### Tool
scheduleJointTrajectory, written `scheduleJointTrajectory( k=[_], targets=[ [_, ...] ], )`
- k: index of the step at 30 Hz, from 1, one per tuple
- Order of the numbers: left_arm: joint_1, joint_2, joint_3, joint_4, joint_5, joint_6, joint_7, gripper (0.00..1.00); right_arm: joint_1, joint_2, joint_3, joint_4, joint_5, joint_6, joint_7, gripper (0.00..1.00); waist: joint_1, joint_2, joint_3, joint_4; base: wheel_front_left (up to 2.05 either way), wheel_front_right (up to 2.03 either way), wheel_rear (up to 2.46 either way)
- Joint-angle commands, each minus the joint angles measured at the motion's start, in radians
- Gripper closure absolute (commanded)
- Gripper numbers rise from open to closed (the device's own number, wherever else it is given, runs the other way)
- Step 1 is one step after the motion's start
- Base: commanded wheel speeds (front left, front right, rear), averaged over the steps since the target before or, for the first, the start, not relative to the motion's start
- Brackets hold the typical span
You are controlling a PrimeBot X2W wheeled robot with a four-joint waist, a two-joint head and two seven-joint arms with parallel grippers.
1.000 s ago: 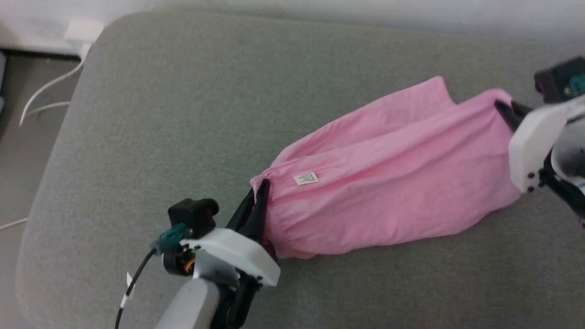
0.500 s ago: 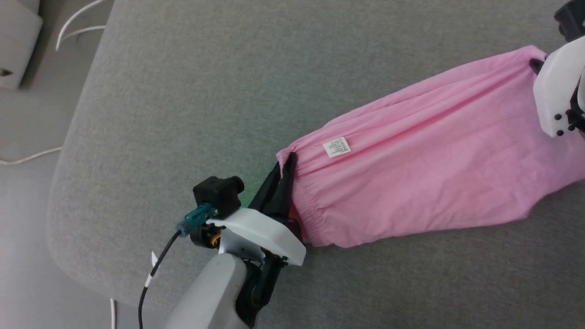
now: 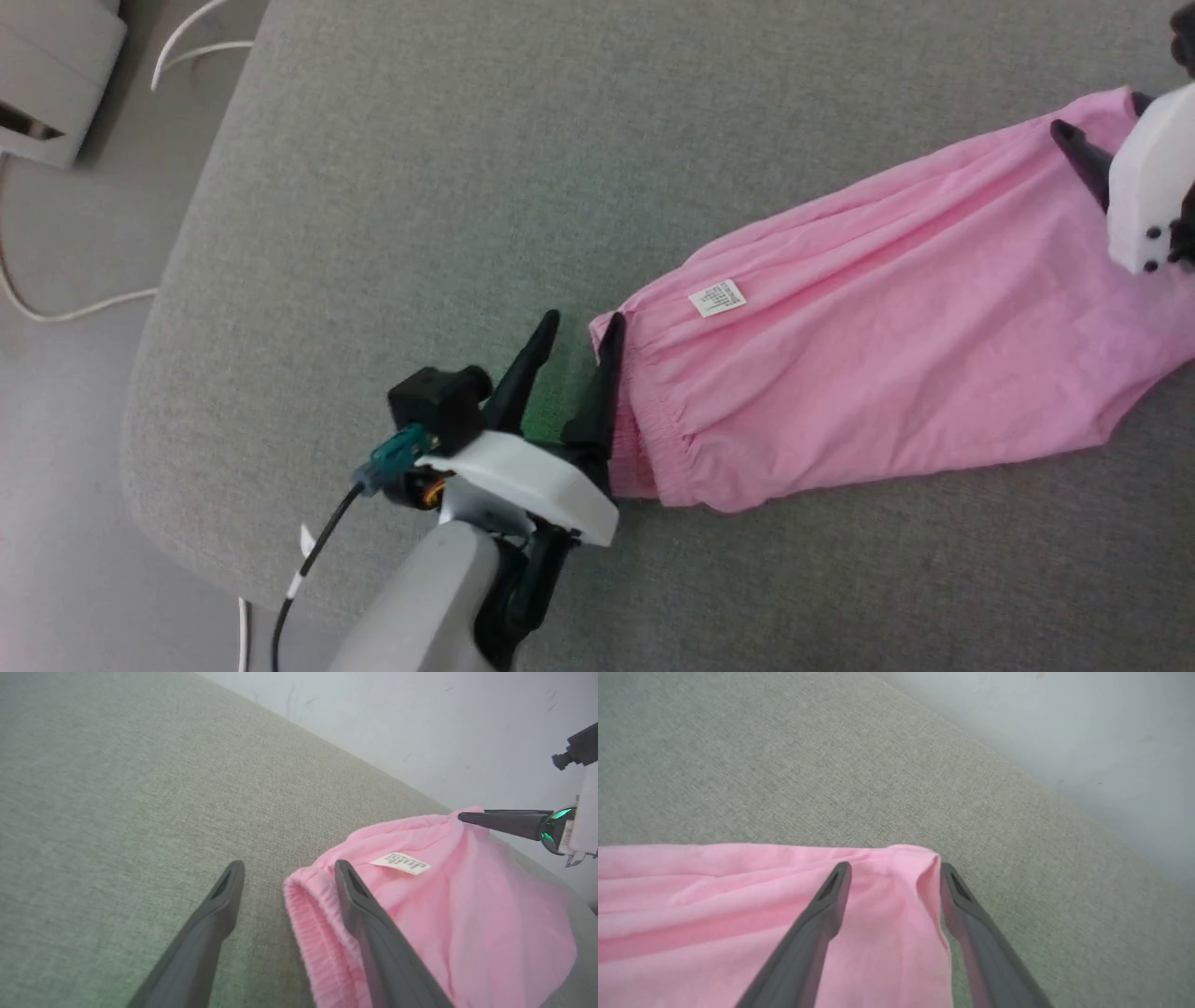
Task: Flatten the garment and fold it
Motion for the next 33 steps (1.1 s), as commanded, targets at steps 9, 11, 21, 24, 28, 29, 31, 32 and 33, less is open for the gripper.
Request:
scheduleJointTrajectory(
  k=[9, 11, 21, 24, 28, 29, 31, 32, 33],
  targets=[
    [0.177, 0.110, -0.061, -0.143, 0.049, 0.030, 0.056, 0.00, 0.376, 0.078, -0.269, -0.189, -0.041, -0.001, -0.311, 0.00, -0.0001, -0.0001, -0.237, -0.065, 0.00, 0.00, 0.00],
    [0.200, 0.124, -0.081, -0.161, 0.051, 0.028, 0.086, 0.00, 0.460, 0.120, -0.342, -0.245, -0.079, -0.001, -0.341, 0.00, -0.0001, -0.0001, -0.258, -0.072, 0.00, 0.00, 0.00],
    [0.202, 0.132, -0.134, -0.097, 0.080, 0.066, 0.175, 0.00, 0.732, 0.355, -0.530, -0.493, -0.213, -0.001, -0.342, 0.00, -0.0001, -0.0001, -0.287, -0.108, 0.00, 0.00, 0.00],
    [0.187, 0.124, -0.143, -0.045, 0.100, 0.104, 0.208, 0.00, 0.767, 0.401, -0.540, -0.531, -0.226, -0.001, -0.330, 0.00, -0.0001, -0.0001, -0.287, -0.119, 0.00, 0.00, 0.00],
    [0.171, 0.110, -0.149, 0.008, 0.114, 0.153, 0.256, 0.00, 0.789, 0.430, -0.545, -0.562, -0.237, -0.001, -0.317, 0.00, -0.0001, -0.0001, -0.284, -0.129, 0.00, 0.00, 0.00],
    [0.169, 0.106, -0.148, 0.019, 0.112, 0.162, 0.267, 0.00, 0.792, 0.434, -0.547, -0.565, -0.239, -0.001, -0.314, 0.00, -0.0001, -0.0001, -0.282, -0.131, 0.00, 0.00, 0.00],
    [0.163, 0.101, -0.152, 0.038, 0.109, 0.170, 0.291, 0.00, 0.793, 0.439, -0.552, -0.566, -0.242, -0.001, -0.309, 0.00, -0.0001, -0.0001, -0.279, -0.134, 0.00, 0.00, 0.00],
    [0.160, 0.097, -0.152, 0.044, 0.103, 0.169, 0.299, 0.00, 0.792, 0.438, -0.555, -0.564, -0.245, -0.001, -0.307, 0.00, -0.0001, -0.0001, -0.276, -0.135, 0.00, 0.00, 0.00],
    [0.158, 0.093, -0.151, 0.048, 0.096, 0.168, 0.304, 0.00, 0.790, 0.439, -0.557, -0.560, -0.245, -0.001, -0.306, 0.00, -0.0001, -0.0001, -0.274, -0.136, 0.00, 0.00, 0.00]
  ],
)
